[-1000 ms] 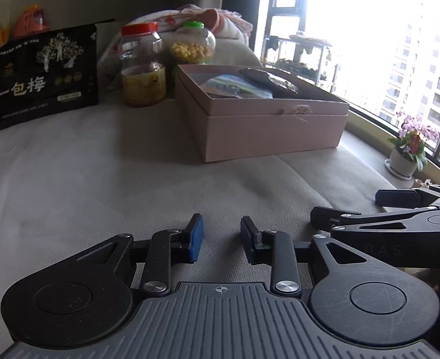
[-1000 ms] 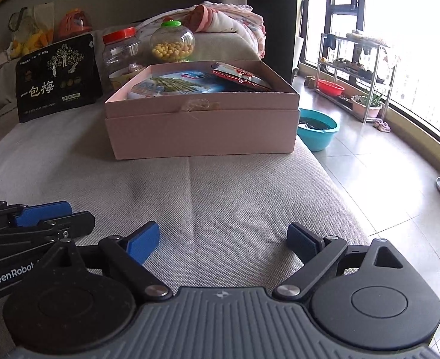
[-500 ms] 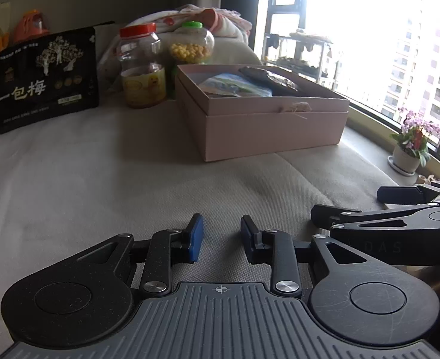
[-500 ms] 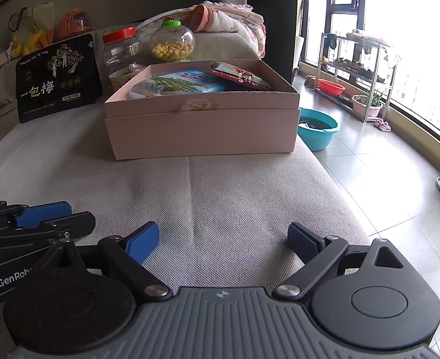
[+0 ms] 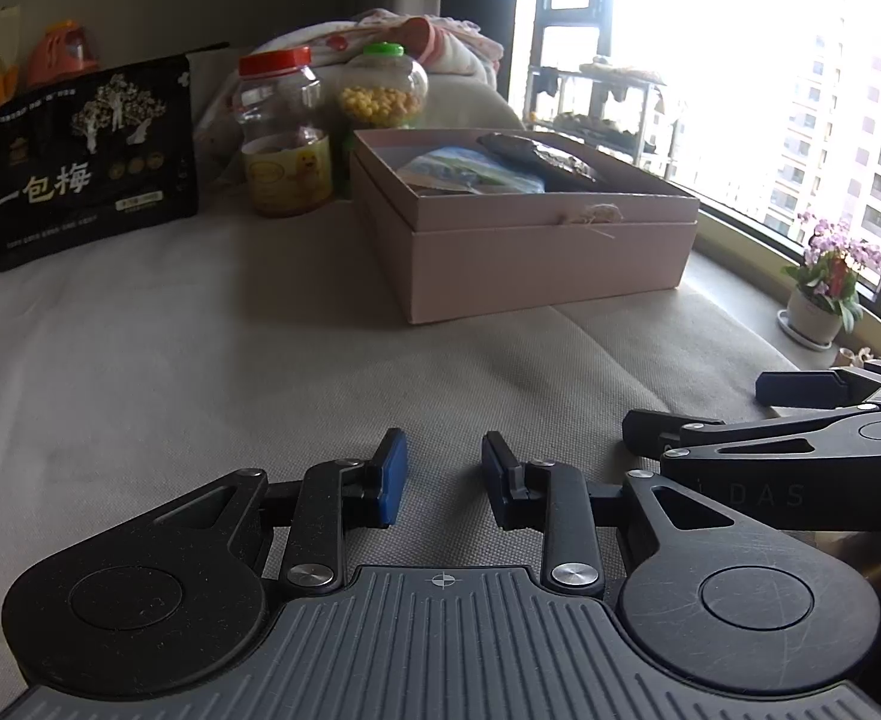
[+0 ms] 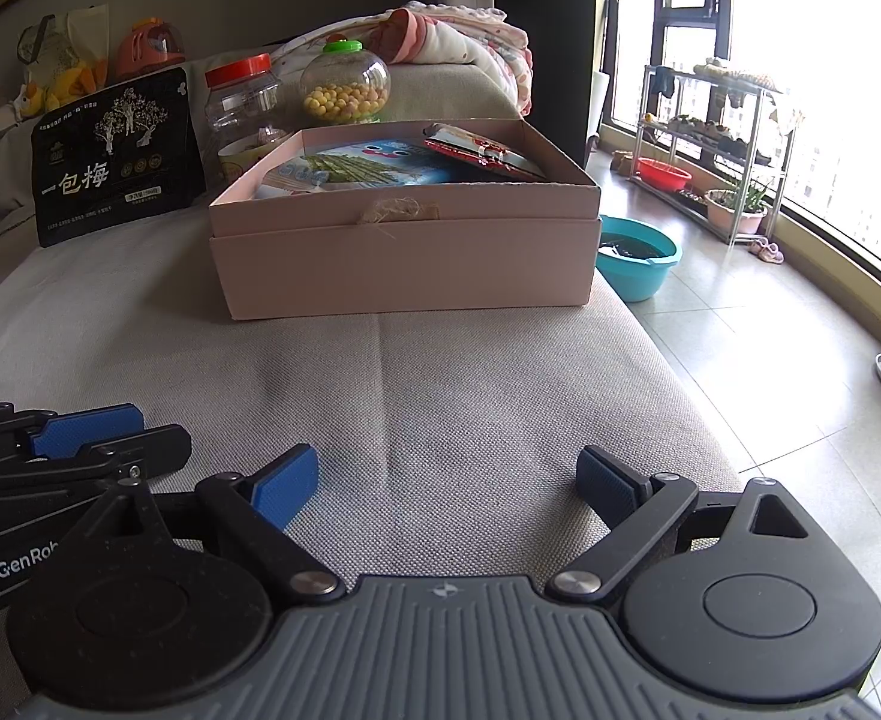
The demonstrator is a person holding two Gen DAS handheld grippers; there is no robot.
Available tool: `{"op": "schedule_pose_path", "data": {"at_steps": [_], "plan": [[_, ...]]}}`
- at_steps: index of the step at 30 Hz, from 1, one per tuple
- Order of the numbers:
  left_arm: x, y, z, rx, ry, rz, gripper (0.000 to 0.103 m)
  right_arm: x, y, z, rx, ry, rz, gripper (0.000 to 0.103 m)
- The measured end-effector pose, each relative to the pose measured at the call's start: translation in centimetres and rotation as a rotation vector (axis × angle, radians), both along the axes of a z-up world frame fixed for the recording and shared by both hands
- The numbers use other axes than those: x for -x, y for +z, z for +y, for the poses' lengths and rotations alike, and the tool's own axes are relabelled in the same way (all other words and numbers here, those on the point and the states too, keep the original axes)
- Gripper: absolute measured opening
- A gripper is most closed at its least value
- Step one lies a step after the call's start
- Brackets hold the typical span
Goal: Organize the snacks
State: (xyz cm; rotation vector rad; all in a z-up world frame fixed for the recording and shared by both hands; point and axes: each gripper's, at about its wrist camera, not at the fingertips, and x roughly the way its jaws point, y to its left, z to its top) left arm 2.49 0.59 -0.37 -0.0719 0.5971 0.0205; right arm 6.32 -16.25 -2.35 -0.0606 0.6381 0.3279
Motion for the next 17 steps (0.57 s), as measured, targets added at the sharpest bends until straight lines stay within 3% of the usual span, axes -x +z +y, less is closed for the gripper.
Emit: {"op": "schedule_pose_path", "data": {"at_steps": [17], "plan": [[-0.05,0.03,0.14,0.008,0.0,0.001,0.032,0.03,-0.03,-0.02,-0.001,0.001,0.0,0.094]]}}
